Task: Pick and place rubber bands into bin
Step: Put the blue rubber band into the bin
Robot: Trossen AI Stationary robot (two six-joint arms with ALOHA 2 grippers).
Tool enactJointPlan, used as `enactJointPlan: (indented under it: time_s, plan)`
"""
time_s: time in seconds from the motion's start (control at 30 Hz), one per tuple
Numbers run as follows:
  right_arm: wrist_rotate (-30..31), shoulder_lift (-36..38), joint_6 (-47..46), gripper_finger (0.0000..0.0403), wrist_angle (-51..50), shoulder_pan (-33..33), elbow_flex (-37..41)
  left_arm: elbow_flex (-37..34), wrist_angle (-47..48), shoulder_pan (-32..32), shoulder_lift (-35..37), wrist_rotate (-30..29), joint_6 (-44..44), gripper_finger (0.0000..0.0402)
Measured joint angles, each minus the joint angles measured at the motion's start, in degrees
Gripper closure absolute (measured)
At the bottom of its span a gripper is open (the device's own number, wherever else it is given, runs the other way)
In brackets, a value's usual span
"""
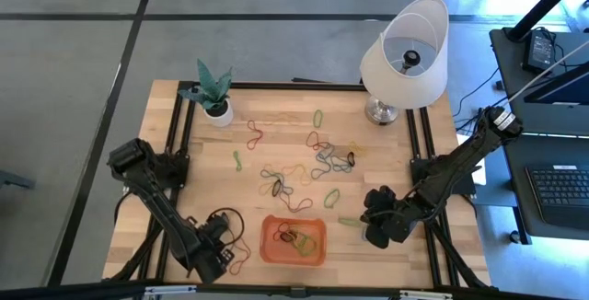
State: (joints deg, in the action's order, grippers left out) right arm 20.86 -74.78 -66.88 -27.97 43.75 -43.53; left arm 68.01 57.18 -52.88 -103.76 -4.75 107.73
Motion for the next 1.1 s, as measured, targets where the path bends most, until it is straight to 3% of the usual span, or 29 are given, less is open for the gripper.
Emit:
enactJointPlan:
  time_s: [0.43,0.57,0.73,0.9,1.1]
  plan:
    - [0.0,0.0,0.1,0.0373,0.0,0.0,0.0,0.0,-2.4,0.0,-4.3,6.3,-0.2,0.0273]
    - [0.0,0.0,0.1,0.0373,-0.1,0.0,0.0,0.0,-5.6,0.0,-5.6,6.9,-3.7,0.0285]
    - [0.0,0.0,0.0,0.0373,0.0,0.0,0.0,0.2,-7.1,0.0,-6.9,8.4,-3.3,0.0323]
    - [0.0,0.0,0.1,0.0373,-0.1,0.0,0.0,0.3,-7.1,0.4,-6.2,10.2,-2.0,0.0386]
    - [0.0,0.0,0.1,0.0373,0.0,0.0,0.0,1.8,-3.0,0.5,-2.8,11.0,-0.5,0.0398]
